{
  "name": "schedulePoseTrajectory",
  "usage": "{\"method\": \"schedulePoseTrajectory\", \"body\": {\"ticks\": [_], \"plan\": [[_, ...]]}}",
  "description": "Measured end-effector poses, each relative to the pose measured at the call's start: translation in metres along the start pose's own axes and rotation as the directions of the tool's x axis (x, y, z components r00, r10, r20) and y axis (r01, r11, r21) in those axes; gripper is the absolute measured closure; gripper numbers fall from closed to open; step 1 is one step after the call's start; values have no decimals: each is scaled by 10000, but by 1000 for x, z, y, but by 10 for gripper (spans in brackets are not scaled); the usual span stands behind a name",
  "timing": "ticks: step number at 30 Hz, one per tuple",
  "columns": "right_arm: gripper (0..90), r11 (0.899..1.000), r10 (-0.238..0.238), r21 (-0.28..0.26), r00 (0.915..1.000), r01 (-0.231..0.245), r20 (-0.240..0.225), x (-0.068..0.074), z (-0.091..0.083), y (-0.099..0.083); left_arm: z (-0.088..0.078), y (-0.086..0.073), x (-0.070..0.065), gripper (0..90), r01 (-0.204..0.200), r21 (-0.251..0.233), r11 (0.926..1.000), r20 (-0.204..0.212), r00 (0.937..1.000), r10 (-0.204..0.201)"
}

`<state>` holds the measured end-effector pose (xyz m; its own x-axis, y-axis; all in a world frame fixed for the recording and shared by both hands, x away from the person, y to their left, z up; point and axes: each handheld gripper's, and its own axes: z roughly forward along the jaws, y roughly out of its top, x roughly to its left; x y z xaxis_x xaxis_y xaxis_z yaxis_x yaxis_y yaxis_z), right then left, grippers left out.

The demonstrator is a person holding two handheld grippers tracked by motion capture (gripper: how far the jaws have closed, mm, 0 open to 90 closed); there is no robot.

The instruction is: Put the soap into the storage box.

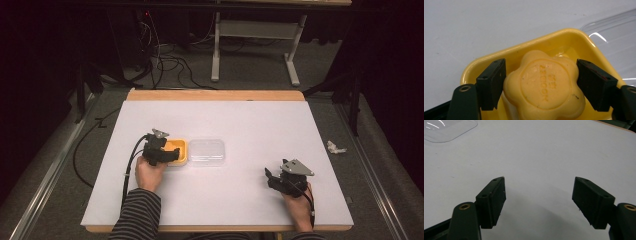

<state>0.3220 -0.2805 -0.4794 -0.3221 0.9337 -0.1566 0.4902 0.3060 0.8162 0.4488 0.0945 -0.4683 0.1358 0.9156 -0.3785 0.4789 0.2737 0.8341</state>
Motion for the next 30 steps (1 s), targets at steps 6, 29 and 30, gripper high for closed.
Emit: {"method": "schedulePoseTrajectory", "body": {"ticks": [6, 29, 30], "plan": [[275, 10000, 33, -16, 10000, -33, 11, 0, 0, 0, -9, 6, 0, 260, 38, -463, 9989, 243, 9997, -26], [276, 10000, 68, -6, 9999, -68, 93, 1, 0, 0, -49, 22, -1, 272, 668, -1294, 9893, 1402, 9889, -485], [275, 10000, 60, 21, 9999, -60, 95, 1, 0, 0, -51, 22, -3, 274, 679, -1393, 9879, 1392, 9891, -483]]}}
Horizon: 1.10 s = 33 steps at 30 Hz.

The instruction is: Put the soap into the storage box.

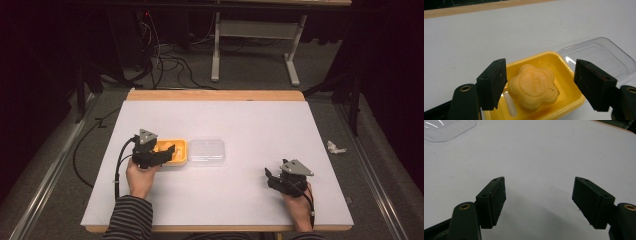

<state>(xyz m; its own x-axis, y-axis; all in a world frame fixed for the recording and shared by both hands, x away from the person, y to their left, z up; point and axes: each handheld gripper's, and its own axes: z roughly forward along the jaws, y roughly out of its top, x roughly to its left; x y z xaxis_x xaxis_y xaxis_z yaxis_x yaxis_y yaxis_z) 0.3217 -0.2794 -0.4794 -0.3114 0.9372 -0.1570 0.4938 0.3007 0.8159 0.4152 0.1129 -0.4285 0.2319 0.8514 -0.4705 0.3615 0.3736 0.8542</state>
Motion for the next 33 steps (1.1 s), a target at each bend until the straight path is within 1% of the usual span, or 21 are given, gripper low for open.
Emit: {"method": "schedulePoseTrajectory", "body": {"ticks": [1, 2, 3, 9, 15, 16, 19, 20, 25, 28, 33], "plan": [[275, 10000, -8, -6, 10000, 8, -6, 0, 0, 0, -1, 0, -2, 276, -32, -93, 10000, -11, 10000, 32], [276, 10000, -2, 22, 10000, 2, -6, 0, 0, 0, -2, 0, -3, 276, -23, -169, 9999, 63, 10000, 25], [276, 10000, -19, -43, 10000, 19, -26, 0, 1, 0, -4, -1, -6, 276, -57, -141, 9999, 149, 9999, 60], [275, 10000, -29, -27, 10000, 29, 20, 0, 0, 0, -10, -3, -12, 273, -141, -98, 9999, 434, 9990, 145], [276, 10000, -43, -31, 10000, 43, 10, 1, 0, 0, -17, -2, -18, 269, 73, -199, 9998, 652, 9979, -60], [276, 10000, -39, -24, 10000, 39, 6, 1, 0, 0, -17, -2, -18, 268, -10, -185, 9998, 658, 9978, 22], [275, 10000, -36, -30, 10000, 36, 9, 0, 0, 0, -20, -3, -21, 264, 30, -187, 9998, 723, 9974, -16], [275, 10000, -32, -39, 10000, 32, 14, 0, 0, 0, -21, -4, -21, 263, -33, -173, 9998, 730, 9973, 46], [276, 10000, -45, -38, 10000, 45, -8, 0, 0, 0, -25, -6, -25, 255, 60, -292, 9996, 886, 9961, -34], [276, 10000, -31, -36, 10000, 31, 3, 0, 0, 0, -28, -7, -28, 252, -11, -303, 9995, 998, 9950, 41], [276, 10000, -21, -29, 10000, 21, 33, 0, 0, 0, -32, -8, -31, 248, -85, -219, 9997, 1100, 9939, 108]]}}
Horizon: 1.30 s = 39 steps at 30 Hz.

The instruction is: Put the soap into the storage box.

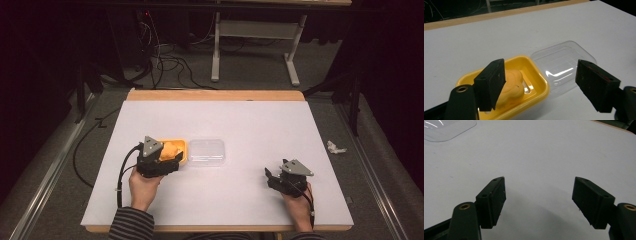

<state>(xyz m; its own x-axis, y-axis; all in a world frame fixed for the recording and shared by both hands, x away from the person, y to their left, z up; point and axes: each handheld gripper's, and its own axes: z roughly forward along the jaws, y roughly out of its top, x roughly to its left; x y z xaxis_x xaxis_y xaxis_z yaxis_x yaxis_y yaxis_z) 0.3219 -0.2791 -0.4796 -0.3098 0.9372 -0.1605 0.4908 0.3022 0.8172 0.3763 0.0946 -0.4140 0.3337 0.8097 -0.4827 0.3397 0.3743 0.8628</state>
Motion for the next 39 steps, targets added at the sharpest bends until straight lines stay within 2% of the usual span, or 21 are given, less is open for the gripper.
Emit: {"method": "schedulePoseTrajectory", "body": {"ticks": [7, 12, 17, 19, 27, 36, 39], "plan": [[276, 10000, -36, -8, 10000, 36, -17, 0, 0, 0, -5, -4, -6, 241, -48, 97, 9999, 204, 9998, 46], [276, 10000, -7, 5, 10000, 7, -6, 0, 0, 0, -6, -4, -9, 240, 224, 218, 9995, 449, 9987, -234], [276, 10000, -64, -1, 10000, 64, -25, 0, 1, 0, -8, -7, -13, 240, 191, 298, 9994, 562, 9982, -208], [275, 10000, -27, 8, 10000, 27, -17, 0, 0, 0, -8, -9, -13, 240, 64, 358, 9993, 598, 9982, -85], [276, 10000, -43, -23, 10000, 42, -19, 0, 0, 0, -12, -13, -19, 236, 75, 402, 9992, 798, 9968, -107], [276, 10000, -82, -34, 10000, 82, -16, 0, 0, 0, -14, -20, -26, 230, -101, 466, 9989, 864, 9962, 60], [275, 10000, -43, -19, 10000, 43, -11, 0, 0, 0, -14, -23, -27, 229, -51, 515, 9987, 903, 9959, 4]]}}
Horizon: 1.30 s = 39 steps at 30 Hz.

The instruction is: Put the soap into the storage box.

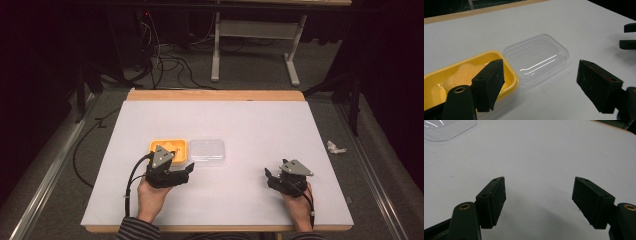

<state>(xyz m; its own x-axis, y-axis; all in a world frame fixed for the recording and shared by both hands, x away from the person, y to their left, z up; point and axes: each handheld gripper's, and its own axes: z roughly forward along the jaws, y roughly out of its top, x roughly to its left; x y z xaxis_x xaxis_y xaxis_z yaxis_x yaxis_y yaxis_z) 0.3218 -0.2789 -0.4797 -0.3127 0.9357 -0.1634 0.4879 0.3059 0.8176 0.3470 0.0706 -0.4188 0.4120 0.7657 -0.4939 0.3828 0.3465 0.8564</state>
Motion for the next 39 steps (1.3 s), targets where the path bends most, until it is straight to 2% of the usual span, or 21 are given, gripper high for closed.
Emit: {"method": "schedulePoseTrajectory", "body": {"ticks": [4, 11, 18, 23, 26, 32, 39], "plan": [[276, 10000, -5, -10, 10000, 5, 2, 0, 0, 0, -1, -3, -1, 228, 27, 79, 10000, 14, 10000, -27], [275, 10000, -44, -22, 10000, 44, -2, 0, 0, 0, -4, -7, -5, 217, 228, 124, 9997, 309, 9993, -232], [276, 10000, -62, -15, 10000, 62, -11, 0, 0, 0, -5, -11, -7, 216, 73, 222, 9997, 305, 9995, -80], [275, 10000, -46, -22, 10000, 46, -1, 0, 0, 0, -6, -16, -9, 222, -171, 502, 9986, 364, 9992, 152], [276, 10000, -40, -15, 10000, 40, -14, 0, 0, 0, -6, -19, -9, 229, -190, 687, 9975, 410, 9990, 162], [276, 10000, -61, -6, 10000, 61, -13, 0, 0, 0, -6, -26, -10, 223, -61, 935, 9956, 608, 9981, 4], [276, 10000, -61, 8, 10000, 61, -16, 0, 0, 0, -5, -30, -11, 218, 67, 963, 9953, 645, 9978, -129]]}}
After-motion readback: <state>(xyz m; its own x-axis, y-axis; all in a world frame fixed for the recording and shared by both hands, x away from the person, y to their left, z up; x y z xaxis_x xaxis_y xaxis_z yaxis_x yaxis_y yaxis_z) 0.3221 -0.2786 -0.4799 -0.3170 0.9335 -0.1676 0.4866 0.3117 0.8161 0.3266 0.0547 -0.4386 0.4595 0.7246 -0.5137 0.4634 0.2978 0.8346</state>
